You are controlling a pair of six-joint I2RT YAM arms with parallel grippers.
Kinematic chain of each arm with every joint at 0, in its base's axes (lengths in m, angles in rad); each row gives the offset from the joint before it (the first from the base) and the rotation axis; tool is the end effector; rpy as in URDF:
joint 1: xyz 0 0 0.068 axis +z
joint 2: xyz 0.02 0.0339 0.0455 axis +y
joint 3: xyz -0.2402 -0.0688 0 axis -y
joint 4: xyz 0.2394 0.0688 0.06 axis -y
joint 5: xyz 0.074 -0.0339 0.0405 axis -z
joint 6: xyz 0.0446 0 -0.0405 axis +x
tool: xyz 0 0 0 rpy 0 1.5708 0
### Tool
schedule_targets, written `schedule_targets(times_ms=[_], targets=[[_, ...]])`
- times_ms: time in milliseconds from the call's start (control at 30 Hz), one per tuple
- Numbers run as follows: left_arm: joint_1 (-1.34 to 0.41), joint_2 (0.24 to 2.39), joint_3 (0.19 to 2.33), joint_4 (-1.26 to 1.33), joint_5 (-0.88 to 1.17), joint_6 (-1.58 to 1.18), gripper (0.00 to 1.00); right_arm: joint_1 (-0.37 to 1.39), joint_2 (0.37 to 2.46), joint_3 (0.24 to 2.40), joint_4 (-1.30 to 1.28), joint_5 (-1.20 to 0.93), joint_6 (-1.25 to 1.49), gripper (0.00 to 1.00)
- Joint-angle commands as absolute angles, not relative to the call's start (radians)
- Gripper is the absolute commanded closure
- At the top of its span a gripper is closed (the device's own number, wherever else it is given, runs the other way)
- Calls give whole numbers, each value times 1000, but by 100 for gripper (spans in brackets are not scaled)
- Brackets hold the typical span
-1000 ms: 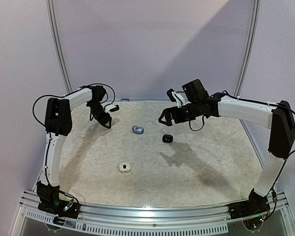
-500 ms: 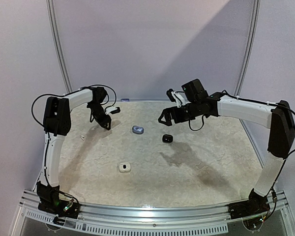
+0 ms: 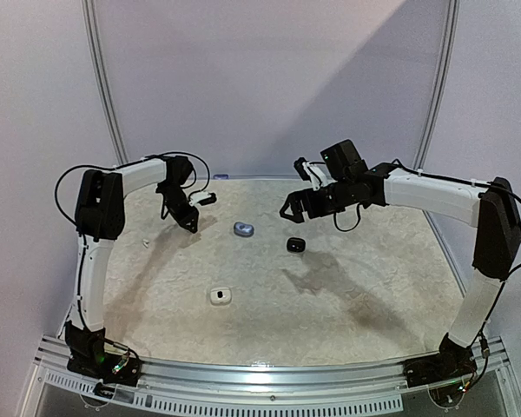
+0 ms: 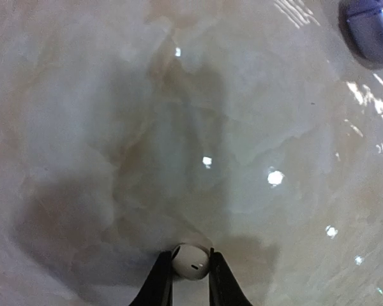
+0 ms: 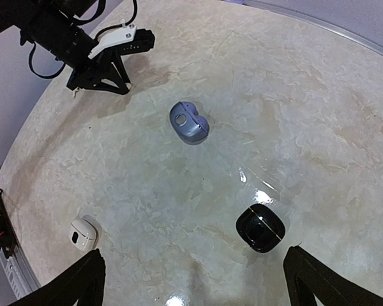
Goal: Insert the wireless bluetooth earbuds into the charging case
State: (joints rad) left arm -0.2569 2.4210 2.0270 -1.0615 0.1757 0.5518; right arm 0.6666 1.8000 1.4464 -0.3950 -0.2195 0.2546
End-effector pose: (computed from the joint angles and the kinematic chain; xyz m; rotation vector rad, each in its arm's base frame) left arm 0.4411 -0.1239 0.1184 1.1915 2.7456 -0.2354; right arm 0.3131 0.2587 0.2408 -0.6051 2.3308 0.7035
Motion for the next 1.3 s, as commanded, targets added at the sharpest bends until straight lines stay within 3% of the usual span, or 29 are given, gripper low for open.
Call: schedule_targets(times_ms=[0,300,700,767,1033,1267], targets=[[-321,2362,1937,-1094,227,530,89,671,1802,1459,-401,-225,241,1],[-572,2199,1654,-944,350,369,92,670,1771,1435,-394,-131,255,1],[-804,2335,1743,-875,380,187,92,670,1579,1245,-373,-5,293,1],[-832,2351,1761,-876,390,184,86,671,1547,1213,-365,11,302,1],[-853,2362,1821,-924,429,195,46,671,1477,1154,-359,41,321,1],[-817,2285,1933,-1077,454,311,36,671,1469,1157,-340,34,329,1]])
